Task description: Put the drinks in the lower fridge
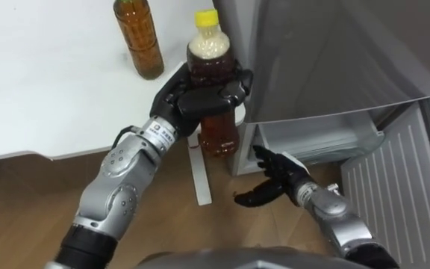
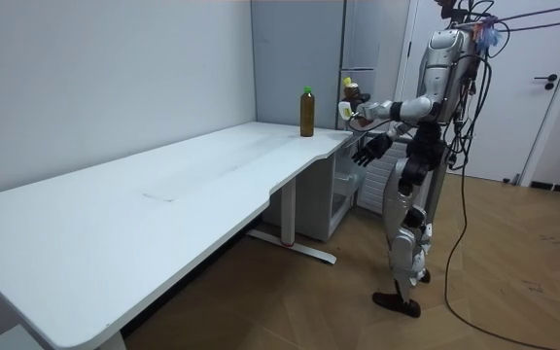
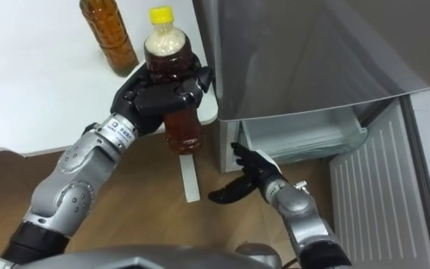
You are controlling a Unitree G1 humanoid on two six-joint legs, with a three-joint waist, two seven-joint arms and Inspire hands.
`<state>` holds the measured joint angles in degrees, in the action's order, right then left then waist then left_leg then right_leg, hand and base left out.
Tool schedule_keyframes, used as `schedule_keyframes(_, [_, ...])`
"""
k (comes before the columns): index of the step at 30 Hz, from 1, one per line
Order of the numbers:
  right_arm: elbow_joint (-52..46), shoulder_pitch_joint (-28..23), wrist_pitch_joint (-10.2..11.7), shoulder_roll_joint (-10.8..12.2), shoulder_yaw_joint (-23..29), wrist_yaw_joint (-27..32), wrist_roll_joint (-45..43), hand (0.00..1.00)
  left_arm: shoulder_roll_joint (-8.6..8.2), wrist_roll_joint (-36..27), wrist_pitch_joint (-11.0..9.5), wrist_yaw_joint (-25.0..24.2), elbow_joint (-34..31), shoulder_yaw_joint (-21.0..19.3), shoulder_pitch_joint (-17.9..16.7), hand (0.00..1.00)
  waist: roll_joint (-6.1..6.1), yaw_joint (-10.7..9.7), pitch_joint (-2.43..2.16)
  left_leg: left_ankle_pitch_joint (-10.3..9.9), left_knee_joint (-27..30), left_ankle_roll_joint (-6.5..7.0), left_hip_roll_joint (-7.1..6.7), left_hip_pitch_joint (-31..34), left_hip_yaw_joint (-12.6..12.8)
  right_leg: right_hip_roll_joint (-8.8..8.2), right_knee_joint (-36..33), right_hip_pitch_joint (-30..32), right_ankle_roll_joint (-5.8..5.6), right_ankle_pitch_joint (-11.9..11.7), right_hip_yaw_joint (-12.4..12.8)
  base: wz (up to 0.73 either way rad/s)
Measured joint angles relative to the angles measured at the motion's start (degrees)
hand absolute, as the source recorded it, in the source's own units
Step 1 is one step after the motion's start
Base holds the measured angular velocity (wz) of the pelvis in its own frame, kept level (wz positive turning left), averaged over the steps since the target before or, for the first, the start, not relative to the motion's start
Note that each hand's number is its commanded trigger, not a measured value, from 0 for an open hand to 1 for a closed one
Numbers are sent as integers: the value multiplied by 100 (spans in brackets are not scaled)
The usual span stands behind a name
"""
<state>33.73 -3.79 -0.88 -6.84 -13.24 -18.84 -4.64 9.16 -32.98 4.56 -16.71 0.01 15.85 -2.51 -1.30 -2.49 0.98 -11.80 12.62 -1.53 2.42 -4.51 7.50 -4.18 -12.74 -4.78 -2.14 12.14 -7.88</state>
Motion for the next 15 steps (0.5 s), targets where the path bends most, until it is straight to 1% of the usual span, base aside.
schedule_keyframes(2, [-212, -24, -3, -88, -125, -294, 235, 0, 93, 206, 0, -10, 0, 0, 0, 100, -10, 42, -5, 0, 9, 0, 1, -8, 3, 0, -13, -17, 3, -15, -2, 0])
schedule_keyframes(3, [-270, -38, -3, -104, -131, -360, 267, 0, 97, 234, 0, -12, 0, -1, 0, 100, -13, 69, -7, 0, 9, 0, 1, -9, 7, 0, -13, -16, 3, -16, -1, 0])
schedule_keyframes(6, [-585, -67, -39, -220, -131, -884, 452, 0, 121, 232, 0, -94, 1, -11, -1, 100, -26, 160, -11, 0, 9, 0, 3, -14, 4, 0, -5, -21, 4, -17, -2, 0])
schedule_keyframes(11, [-964, -71, -56, -302, -157, -1483, 482, 0, 199, 232, 0, -320, 2, 3, -2, 100, -43, 180, -10, 0, 7, 0, 2, -12, 2, -1, -6, -20, 4, -17, 4, 0])
schedule_keyframes(14, [-1030, -64, -54, -322, -159, -1755, 758, 0, 318, 232, 0, -491, 6, 11, -58, 100, -70, 170, -17, 0, 10, 0, 3, -12, 3, 0, -11, -25, 4, -17, -1, 0])
schedule_keyframes(15, [-1030, -64, -54, -332, -160, -1790, 821, 0, 332, 232, 0, -500, 7, 11, -75, 100, -74, 153, -16, 0, 9, 0, 3, -11, 3, 0, -13, -24, 4, -17, -1, 0])
